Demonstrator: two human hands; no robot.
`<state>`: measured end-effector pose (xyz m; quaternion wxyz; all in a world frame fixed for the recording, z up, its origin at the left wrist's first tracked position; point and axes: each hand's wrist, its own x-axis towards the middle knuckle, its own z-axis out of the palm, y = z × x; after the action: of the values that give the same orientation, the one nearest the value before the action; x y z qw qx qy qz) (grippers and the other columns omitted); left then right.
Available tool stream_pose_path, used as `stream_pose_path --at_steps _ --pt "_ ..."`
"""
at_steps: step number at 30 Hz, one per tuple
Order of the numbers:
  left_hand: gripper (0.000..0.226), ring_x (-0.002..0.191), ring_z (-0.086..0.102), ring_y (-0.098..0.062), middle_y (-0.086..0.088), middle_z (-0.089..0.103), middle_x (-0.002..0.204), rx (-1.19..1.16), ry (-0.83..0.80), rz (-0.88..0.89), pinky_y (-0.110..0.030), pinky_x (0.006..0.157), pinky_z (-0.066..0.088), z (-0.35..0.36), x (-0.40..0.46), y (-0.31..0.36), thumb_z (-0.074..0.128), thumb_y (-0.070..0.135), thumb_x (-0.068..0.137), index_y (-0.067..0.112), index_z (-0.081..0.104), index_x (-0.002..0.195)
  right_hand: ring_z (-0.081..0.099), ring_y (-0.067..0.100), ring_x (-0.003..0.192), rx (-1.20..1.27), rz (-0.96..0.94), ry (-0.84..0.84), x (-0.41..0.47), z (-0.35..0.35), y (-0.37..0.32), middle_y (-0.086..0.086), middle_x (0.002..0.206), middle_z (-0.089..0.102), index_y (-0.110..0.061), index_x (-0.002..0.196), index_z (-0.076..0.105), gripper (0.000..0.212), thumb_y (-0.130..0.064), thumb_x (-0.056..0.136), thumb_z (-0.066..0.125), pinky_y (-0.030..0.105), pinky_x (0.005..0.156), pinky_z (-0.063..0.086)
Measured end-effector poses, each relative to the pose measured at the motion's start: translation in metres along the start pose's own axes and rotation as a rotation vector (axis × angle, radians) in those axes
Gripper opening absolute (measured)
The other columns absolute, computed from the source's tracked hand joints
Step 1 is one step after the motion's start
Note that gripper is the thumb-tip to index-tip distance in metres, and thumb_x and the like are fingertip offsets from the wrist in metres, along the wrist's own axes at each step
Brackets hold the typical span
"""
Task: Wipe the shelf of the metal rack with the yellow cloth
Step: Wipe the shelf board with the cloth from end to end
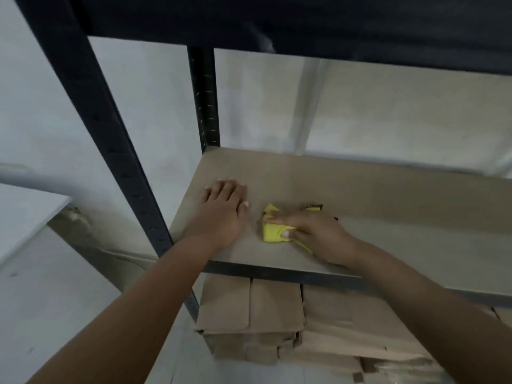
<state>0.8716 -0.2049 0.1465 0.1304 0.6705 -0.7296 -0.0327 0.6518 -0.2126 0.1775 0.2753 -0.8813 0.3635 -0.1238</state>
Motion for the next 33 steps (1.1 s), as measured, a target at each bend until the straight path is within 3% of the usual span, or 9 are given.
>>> stream_pose_path --at_steps 2,5,12,16,20,23,28,30,33 --pt "0.048 0.145 -0.001 -0.022 -0.001 0.014 0.157 -0.009 0.026 0.064 -0.037 0.117 -0.002 0.0 0.001 0.0 0.022 0.032 0.101 0.02 0.021 0.148 0.046 0.0 0.12 0.09 0.067 -0.001 -0.007 -0.011 -0.007 -0.016 0.131 0.05 -0.025 0.127 0.055 0.035 -0.02 0.092 0.053 0.018 0.104 0.033" --pt "0.046 0.145 0.006 -0.019 0.0 0.02 0.156 -0.055 0.0 0.155 -0.034 0.116 0.002 0.0 0.004 0.0 0.023 0.031 0.102 0.022 0.025 0.147 0.055 0.012 0.115 0.107 0.183 0.183 0.015 -0.044 0.001 0.0 0.128 0.059 -0.013 0.123 0.058 0.033 -0.02 0.092 0.053 0.023 0.101 0.039" --pt "0.045 0.144 0.013 -0.017 0.001 0.023 0.154 -0.052 0.018 0.157 -0.034 0.117 0.009 0.003 0.007 -0.004 0.023 0.031 0.101 0.023 0.027 0.146 0.037 0.03 0.134 -0.136 0.54 0.401 0.064 -0.065 0.088 0.011 0.147 0.038 -0.019 0.139 0.038 0.045 -0.028 0.095 0.045 0.039 0.111 0.031" --pt "0.045 0.144 0.013 -0.019 0.0 0.024 0.154 -0.055 0.013 0.158 -0.034 0.116 0.008 0.002 0.006 -0.002 0.023 0.031 0.101 0.022 0.028 0.145 0.044 0.025 0.13 -0.138 0.478 0.405 0.059 -0.05 0.075 0.008 0.142 0.046 -0.022 0.132 0.049 0.042 -0.026 0.091 0.054 0.034 0.108 0.033" --pt "0.045 0.143 0.014 -0.02 -0.001 0.025 0.154 -0.051 0.002 0.145 -0.036 0.116 0.01 0.004 0.009 -0.003 0.024 0.031 0.1 0.023 0.03 0.144 0.059 0.012 0.108 0.158 0.425 0.392 0.031 -0.021 0.027 0.007 0.12 0.065 -0.016 0.112 0.066 0.036 -0.013 0.076 0.071 0.024 0.096 0.043" --pt "0.045 0.143 0.014 -0.019 -0.001 0.025 0.154 -0.062 -0.008 0.149 -0.036 0.116 0.01 0.004 0.008 -0.002 0.024 0.031 0.1 0.022 0.031 0.144 0.059 0.005 0.1 0.283 0.395 0.316 -0.003 0.003 -0.014 0.001 0.115 0.067 -0.017 0.109 0.068 0.036 -0.009 0.075 0.072 0.014 0.09 0.043" --pt "0.046 0.144 0.012 -0.02 -0.001 0.022 0.155 -0.072 -0.02 0.135 -0.036 0.116 0.008 0.0 0.003 0.001 0.022 0.03 0.101 0.022 0.029 0.145 0.066 0.002 0.082 0.397 0.374 0.123 -0.068 0.009 -0.066 -0.004 0.097 0.072 -0.016 0.101 0.07 0.028 -0.005 0.076 0.069 0.015 0.078 0.052" --pt "0.046 0.144 0.011 -0.02 -0.001 0.021 0.155 -0.08 -0.033 0.138 -0.037 0.116 0.008 -0.001 0.003 0.0 0.021 0.03 0.101 0.021 0.028 0.146 0.068 0.006 0.077 0.434 0.396 0.168 -0.076 -0.011 -0.065 -0.004 0.089 0.075 -0.021 0.094 0.072 0.022 -0.015 0.073 0.069 0.017 0.072 0.054" --pt "0.046 0.143 0.013 -0.021 -0.002 0.023 0.155 -0.065 -0.023 0.154 -0.038 0.116 0.009 -0.001 0.005 -0.003 0.02 0.031 0.101 0.02 0.028 0.145 0.065 0.018 0.082 0.446 0.463 0.419 -0.061 -0.038 -0.044 0.009 0.094 0.075 -0.027 0.092 0.072 0.021 -0.03 0.072 0.072 0.029 0.076 0.053"
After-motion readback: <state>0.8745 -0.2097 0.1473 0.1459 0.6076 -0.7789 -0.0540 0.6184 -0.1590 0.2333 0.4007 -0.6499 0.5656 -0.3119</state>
